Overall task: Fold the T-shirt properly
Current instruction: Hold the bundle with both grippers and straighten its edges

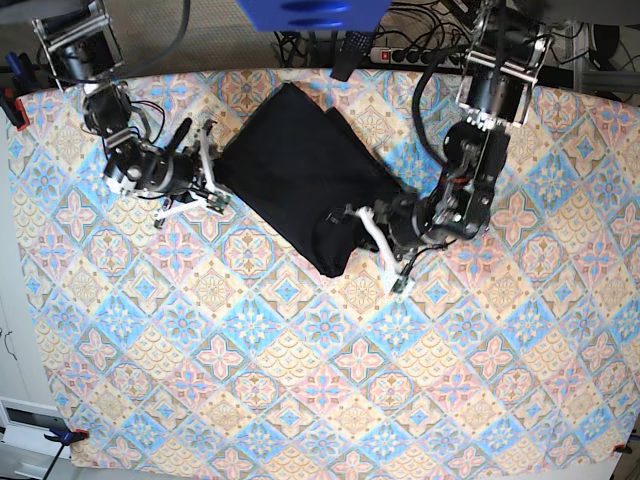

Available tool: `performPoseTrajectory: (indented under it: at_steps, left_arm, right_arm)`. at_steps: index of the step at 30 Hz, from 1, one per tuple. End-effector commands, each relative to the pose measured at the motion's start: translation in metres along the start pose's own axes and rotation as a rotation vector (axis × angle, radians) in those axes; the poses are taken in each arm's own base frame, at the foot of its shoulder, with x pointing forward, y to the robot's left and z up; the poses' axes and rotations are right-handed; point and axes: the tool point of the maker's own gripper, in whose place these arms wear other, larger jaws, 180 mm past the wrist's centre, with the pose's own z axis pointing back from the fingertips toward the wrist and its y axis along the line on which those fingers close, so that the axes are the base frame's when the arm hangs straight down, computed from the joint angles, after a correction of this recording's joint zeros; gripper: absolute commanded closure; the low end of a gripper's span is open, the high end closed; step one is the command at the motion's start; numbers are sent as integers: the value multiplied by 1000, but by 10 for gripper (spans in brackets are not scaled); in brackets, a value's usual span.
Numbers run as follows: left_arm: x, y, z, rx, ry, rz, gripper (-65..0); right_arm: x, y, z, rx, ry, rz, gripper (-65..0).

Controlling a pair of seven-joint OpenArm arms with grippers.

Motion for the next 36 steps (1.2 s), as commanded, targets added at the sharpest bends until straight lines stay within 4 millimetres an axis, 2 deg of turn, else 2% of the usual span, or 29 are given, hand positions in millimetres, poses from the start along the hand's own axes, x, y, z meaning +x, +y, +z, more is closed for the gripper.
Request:
performPoseTrajectory:
  at_steps: [1,6,7,11,14,17,19,22,25,29,34,36]
  left_arm:
    - [20,-5,-2,-17,-50,-1,-77]
    - [38,-20,-11,-20,-108,-15,-77]
    - [43,-21,-10,-24,-118,-16,-77]
    - [40,-27,2,-51,-84,-18,-77]
    - [24,-27,26,-59,-76,-43,-77]
    - [-7,-20,50,-62,-58,-9,-77]
    - [-22,-15,61,-62,-54,26,-77]
    - [-47,-10,70,-50,-33,72,-77]
    - [-61,0,70,-22,-8,96,-77]
    - [-73,11,61,10,36,107,-77]
    - [-63,15,34,18,63,95,-77]
    - [-55,11,22,12,50,64,-77]
  right_arm:
    - [8,-8,10,-27,-32,6,-2]
    - [12,-6,36,-78,-69,19,-2]
    - [14,-9,41,-94,-77,17,-2]
    - [13,-28,51,-150,-86,-7,-2]
    - [8,-35,49,-160,-74,-26,-2]
    - [2,-51,42,-169,-54,-51,-2]
    - [0,-59,35,-169,-46,-78,-2]
    - [0,-59,17,-144,-52,-144,-2]
    - [1,-60,4,-125,-52,-187,-2]
    - [2,-63,-5,-107,-39,-194,-2]
    - [7,-43,-15,-54,-27,-148,-2]
    - [9,-42,-15,-54,-30,-143,-2]
